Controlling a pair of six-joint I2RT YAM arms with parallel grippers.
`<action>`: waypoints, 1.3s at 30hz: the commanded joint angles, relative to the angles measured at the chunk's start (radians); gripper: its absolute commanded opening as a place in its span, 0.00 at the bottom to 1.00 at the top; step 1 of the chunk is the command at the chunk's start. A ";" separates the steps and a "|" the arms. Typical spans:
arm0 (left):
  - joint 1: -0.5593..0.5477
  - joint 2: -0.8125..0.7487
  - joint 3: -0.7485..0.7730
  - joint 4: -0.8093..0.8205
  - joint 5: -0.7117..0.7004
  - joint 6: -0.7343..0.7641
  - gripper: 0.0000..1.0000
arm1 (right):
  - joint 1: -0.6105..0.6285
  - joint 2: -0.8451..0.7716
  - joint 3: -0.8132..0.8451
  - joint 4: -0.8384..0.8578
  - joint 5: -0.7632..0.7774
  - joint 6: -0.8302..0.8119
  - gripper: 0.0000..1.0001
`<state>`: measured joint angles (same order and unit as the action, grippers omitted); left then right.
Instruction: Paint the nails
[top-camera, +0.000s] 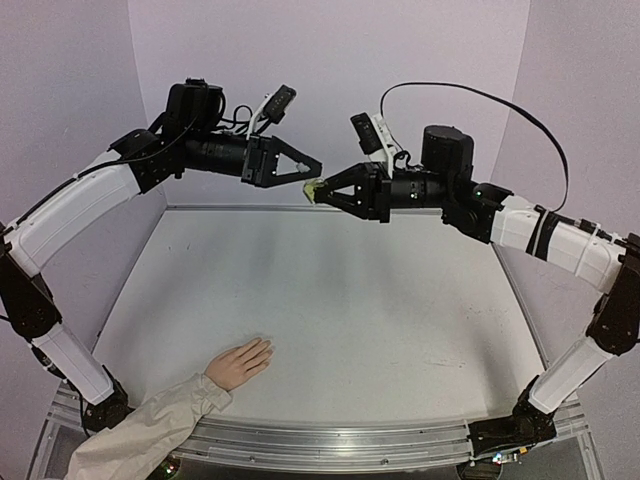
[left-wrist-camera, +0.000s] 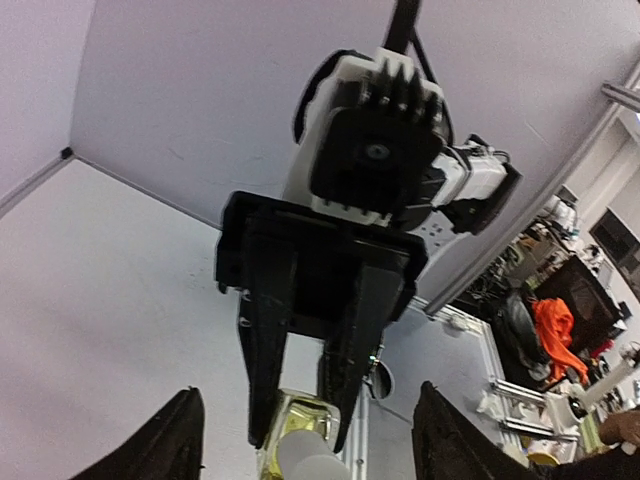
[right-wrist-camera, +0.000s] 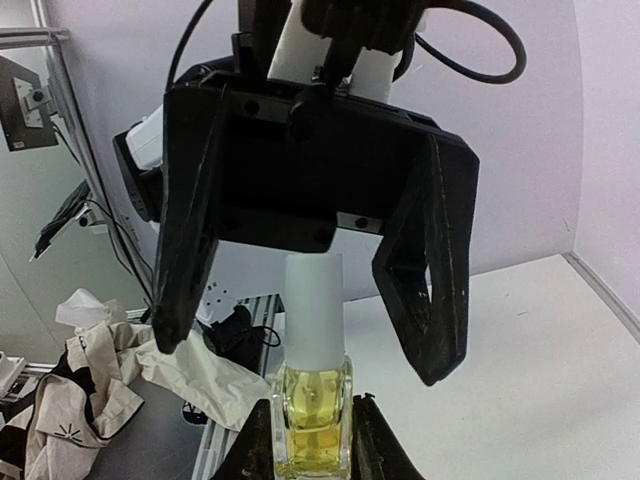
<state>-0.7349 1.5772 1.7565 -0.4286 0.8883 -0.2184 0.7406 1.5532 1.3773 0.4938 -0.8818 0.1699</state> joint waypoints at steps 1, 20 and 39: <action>0.003 -0.039 0.015 -0.052 -0.239 -0.174 0.83 | -0.003 -0.065 -0.014 0.056 0.144 -0.068 0.00; 0.002 -0.003 0.034 -0.140 -0.347 -0.231 0.58 | 0.001 -0.032 -0.041 -0.009 0.295 -0.144 0.00; -0.008 0.061 0.081 -0.146 -0.317 -0.227 0.42 | 0.014 0.013 -0.017 -0.050 0.282 -0.196 0.00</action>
<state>-0.7372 1.6375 1.7813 -0.5865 0.5556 -0.4488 0.7471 1.5589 1.3296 0.4114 -0.5854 0.0120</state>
